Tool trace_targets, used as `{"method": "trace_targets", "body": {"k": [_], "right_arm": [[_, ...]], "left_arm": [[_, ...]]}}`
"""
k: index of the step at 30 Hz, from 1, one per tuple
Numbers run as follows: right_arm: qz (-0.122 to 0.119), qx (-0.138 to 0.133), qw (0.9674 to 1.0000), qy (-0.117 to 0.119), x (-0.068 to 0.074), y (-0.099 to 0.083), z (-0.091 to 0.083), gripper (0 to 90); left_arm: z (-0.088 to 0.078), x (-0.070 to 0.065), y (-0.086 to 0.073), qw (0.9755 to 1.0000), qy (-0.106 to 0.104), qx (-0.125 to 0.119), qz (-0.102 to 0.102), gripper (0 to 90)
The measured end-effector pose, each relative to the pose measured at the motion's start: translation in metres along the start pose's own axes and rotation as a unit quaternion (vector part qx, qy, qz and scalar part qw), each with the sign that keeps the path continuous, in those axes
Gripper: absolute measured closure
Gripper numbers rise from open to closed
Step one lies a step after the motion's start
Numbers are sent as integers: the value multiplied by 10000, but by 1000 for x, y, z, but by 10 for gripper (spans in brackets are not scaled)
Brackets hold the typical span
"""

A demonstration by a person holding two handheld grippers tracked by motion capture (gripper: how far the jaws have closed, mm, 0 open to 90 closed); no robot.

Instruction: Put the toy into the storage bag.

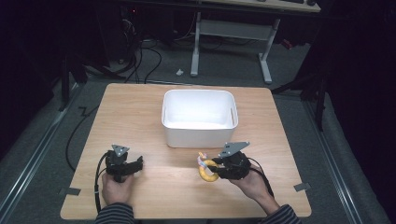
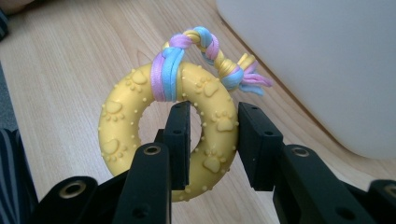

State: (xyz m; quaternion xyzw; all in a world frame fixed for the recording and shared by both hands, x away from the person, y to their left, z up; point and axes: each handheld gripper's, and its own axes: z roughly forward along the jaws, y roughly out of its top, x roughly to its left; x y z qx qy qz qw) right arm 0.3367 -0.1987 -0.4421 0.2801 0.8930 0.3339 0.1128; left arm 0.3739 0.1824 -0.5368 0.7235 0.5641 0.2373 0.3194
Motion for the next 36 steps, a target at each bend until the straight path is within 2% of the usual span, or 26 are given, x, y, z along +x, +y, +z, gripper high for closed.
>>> {"method": "trace_targets", "body": {"k": [6, 7, 12, 14, 19, 24, 31, 36], "right_arm": [[38, -81, 10000, -37, -6, 2, -19, 668], [30, -169, 9998, -69, -8, 2, -29, 668], [131, -310, 9994, 3, -13, 5, -42, 668], [141, -319, 9994, -46, -17, 10, -48, 668], [199, -575, 9981, -63, -23, 20, -66, 668], [235, -578, 9980, -125, -31, 28, -73, 668], [270, -772, 9963, -255, -44, 44, -88, 668], [320, -787, 9959, -309, -54, 55, -90, 668]], "left_arm": [[0, 0, 0, 10000, 3, -6, 3, 190], [1, 0, 0, 10000, -2, -10, 3, 190], [0, 0, 0, 10000, -11, -6, 12, 189], [0, 0, 0, 10000, -26, -7, 17, 189], [0, 0, 0, 10000, -20, -8, 10, 190], [0, 0, 0, 10000, -19, -8, 9, 191], [0, 0, 0, 10000, -14, -9, 6, 191], [0, 0, 0, 10000, -10, -2, 12, 192]]}}
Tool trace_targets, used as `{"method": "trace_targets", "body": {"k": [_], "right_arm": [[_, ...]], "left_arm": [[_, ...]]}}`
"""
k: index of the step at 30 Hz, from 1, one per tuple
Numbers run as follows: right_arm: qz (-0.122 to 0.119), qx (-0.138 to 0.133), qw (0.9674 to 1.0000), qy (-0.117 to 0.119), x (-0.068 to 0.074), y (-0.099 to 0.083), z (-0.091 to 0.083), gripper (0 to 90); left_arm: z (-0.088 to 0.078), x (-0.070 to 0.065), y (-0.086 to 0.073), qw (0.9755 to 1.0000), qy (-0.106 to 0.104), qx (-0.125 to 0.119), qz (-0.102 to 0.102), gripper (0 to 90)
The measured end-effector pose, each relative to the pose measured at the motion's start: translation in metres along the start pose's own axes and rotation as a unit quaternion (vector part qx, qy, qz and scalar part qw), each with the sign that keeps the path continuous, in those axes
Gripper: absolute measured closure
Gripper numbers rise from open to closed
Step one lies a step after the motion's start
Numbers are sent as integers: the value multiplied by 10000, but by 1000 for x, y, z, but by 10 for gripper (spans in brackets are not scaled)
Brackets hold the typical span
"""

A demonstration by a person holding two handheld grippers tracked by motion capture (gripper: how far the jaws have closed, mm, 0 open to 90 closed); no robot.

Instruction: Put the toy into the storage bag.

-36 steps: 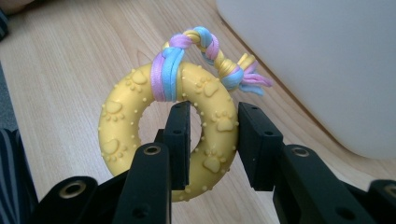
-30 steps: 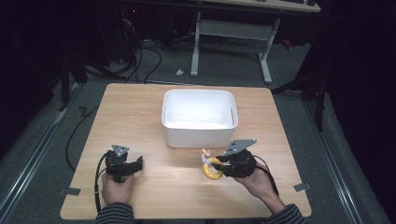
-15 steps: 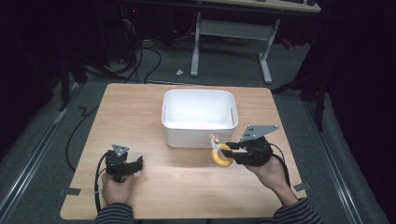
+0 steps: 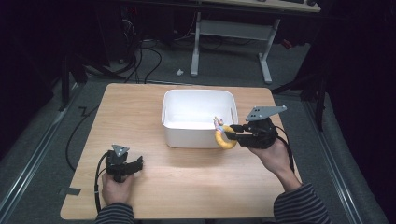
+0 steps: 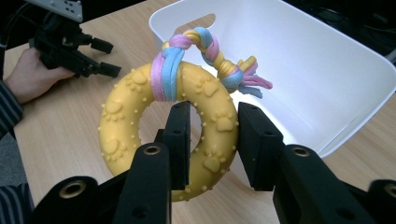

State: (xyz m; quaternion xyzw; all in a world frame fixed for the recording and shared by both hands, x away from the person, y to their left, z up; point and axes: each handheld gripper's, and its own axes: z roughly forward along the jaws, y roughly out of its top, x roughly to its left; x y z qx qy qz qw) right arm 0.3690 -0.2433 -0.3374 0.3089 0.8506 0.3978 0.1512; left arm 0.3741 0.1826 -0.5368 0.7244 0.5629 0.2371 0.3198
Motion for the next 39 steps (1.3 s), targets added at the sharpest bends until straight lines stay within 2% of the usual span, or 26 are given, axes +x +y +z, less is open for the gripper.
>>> {"method": "trace_targets", "body": {"k": [6, 9, 11, 16, 23, 25, 29, 35, 39], "right_arm": [[28, 42, 9999, -143, -9, 17, 5, 668], [3, 47, 9997, -243, -14, 32, 11, 668], [5, 50, 9996, -272, -14, 35, 13, 668], [-55, 197, 9988, -455, -21, 49, 26, 667], [30, 343, 9976, -600, -31, 55, 43, 668], [82, 449, 9967, -676, -35, 57, 53, 667], [97, 543, 9957, -748, -37, 58, 63, 667], [119, 807, 9931, -842, -42, 57, 86, 667], [108, 899, 9919, -887, -44, 56, 94, 667]], "left_arm": [[0, 0, 0, 10000, 1, -1, 0, 192], [0, 0, 0, 10000, 1, -1, -2, 192], [0, 0, 0, 10000, 12, -2, -8, 192], [0, 0, 0, 10000, 19, -7, -16, 194], [0, 0, 0, 10000, 19, -5, -12, 194], [0, 0, 0, 10000, 19, -7, -13, 194], [0, 0, 0, 10000, 18, -7, -14, 194], [0, 0, 0, 10000, 18, -6, -20, 194], [0, 0, 0, 10000, 16, -8, -22, 194]]}}
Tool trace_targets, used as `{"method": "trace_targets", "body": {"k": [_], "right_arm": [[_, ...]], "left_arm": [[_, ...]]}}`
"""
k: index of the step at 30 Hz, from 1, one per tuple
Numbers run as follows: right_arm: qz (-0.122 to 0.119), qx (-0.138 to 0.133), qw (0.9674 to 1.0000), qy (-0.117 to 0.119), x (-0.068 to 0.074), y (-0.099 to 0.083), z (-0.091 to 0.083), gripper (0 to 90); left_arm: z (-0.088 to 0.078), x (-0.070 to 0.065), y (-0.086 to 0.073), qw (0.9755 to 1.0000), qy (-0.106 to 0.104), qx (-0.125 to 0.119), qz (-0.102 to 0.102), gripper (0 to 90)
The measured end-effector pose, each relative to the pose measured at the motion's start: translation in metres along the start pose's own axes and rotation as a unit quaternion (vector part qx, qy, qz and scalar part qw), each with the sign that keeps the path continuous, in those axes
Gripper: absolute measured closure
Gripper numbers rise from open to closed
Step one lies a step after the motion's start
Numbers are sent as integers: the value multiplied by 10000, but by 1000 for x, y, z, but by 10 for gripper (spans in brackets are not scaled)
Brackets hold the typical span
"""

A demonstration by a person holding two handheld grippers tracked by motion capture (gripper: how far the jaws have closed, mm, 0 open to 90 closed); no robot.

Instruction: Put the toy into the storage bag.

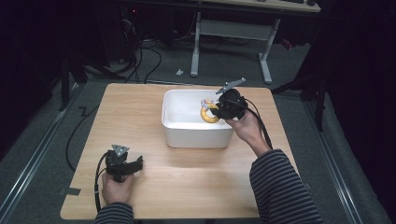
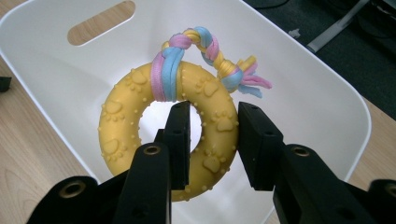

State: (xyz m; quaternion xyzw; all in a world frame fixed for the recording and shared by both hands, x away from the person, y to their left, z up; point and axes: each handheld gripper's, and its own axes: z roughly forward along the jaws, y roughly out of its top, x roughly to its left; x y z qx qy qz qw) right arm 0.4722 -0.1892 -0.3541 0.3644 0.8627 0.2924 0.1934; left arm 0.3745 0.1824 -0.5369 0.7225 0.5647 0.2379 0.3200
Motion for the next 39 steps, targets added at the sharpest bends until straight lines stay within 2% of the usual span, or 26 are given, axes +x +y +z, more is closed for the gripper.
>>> {"method": "trace_targets", "body": {"k": [3, 4, 14, 22, 30, 32, 39], "right_arm": [[45, 51, 10000, -5, -2, 0, 4, 667], [126, 68, 9999, 5, -3, -1, 4, 667], [215, 224, 9995, 38, -7, -6, 13, 666], [85, 415, 9991, 42, -2, -7, 21, 666], [92, 580, 9982, 106, 4, -7, 27, 665], [-10, 599, 9982, 104, 7, -7, 29, 664], [17, 739, 9971, 170, 7, -7, 34, 664]], "left_arm": [[0, 0, 0, 10000, 6, -5, -1, 194], [0, 0, 0, 10000, 2, 1, 0, 194], [0, 0, 0, 10000, 2, 2, 1, 194], [0, 0, 0, 10000, 5, -5, 0, 194], [0, 0, 0, 10000, 7, -5, -2, 195], [0, 0, 0, 10000, 6, -5, -2, 195], [0, 0, 0, 10000, 6, -5, -1, 195]]}}
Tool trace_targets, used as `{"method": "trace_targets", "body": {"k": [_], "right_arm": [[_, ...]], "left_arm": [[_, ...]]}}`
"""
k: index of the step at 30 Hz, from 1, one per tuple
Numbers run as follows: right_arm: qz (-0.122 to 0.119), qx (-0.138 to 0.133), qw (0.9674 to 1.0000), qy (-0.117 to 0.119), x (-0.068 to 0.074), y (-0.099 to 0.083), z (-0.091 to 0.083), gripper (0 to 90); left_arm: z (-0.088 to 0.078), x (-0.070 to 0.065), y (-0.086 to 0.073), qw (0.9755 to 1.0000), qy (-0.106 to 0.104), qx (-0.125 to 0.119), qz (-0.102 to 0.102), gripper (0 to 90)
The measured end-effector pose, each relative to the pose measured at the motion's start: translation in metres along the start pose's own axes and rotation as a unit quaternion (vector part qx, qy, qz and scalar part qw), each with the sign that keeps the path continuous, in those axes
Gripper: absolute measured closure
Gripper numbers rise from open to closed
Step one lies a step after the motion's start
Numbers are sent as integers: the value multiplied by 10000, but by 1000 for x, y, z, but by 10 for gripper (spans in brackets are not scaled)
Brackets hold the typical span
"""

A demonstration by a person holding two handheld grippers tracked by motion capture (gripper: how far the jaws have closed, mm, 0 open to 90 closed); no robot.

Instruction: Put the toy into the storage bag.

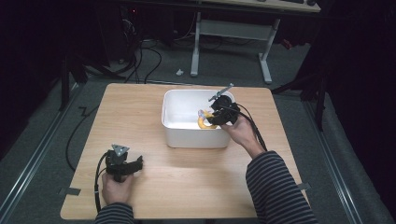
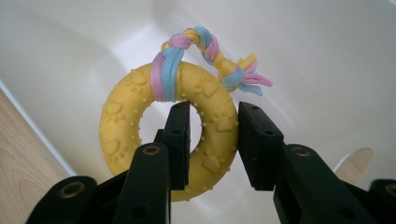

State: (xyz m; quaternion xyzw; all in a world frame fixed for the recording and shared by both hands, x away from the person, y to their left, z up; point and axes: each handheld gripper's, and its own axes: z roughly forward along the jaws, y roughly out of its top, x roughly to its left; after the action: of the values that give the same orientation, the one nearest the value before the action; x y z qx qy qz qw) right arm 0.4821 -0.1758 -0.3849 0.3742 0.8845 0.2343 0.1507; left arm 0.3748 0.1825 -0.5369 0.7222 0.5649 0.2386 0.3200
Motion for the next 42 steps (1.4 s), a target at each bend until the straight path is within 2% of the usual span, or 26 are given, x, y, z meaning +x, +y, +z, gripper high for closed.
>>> {"method": "trace_targets", "body": {"k": [8, 17, 18, 19, 22, 23, 30, 35, 36, 40, 42], "right_arm": [[-23, 81, 9999, 67, 1, 0, 3, 663], [74, 103, 9998, 139, 1, -2, 5, 654], [23, 31, 9999, 141, -1, -3, 5, 575], [37, -31, 9998, 175, -2, -3, 4, 542], [95, -109, 9997, 192, -4, -5, 1, 508], [34, -203, 9998, 52, -5, -7, -3, 485], [209, -534, 9983, -47, -14, -20, -19, 480], [441, -849, 9954, -8, -24, -30, -37, 473], [517, -972, 9939, -2, -28, -35, -43, 470], [608, -1048, 9926, -11, -33, -43, -50, 467], [697, -1144, 9910, -17, -39, -52, -56, 464]], "left_arm": [[0, 0, 0, 10000, 0, 0, -1, 195], [0, 0, 0, 10000, 0, -1, -2, 196], [0, 0, 0, 10000, -2, -3, -5, 195], [0, 0, 0, 10000, -3, -2, -4, 196], [0, 0, 0, 10000, 0, -1, -3, 196], [0, 0, 0, 10000, 1, -2, -2, 196], [0, 0, 0, 10000, 4, -3, -5, 197], [0, 0, 0, 10000, 5, -2, -3, 197], [0, 0, 0, 10000, 5, -2, -3, 197], [0, 0, 0, 10000, 5, -2, -3, 197], [0, 0, 0, 10000, 7, -1, -1, 197]]}}
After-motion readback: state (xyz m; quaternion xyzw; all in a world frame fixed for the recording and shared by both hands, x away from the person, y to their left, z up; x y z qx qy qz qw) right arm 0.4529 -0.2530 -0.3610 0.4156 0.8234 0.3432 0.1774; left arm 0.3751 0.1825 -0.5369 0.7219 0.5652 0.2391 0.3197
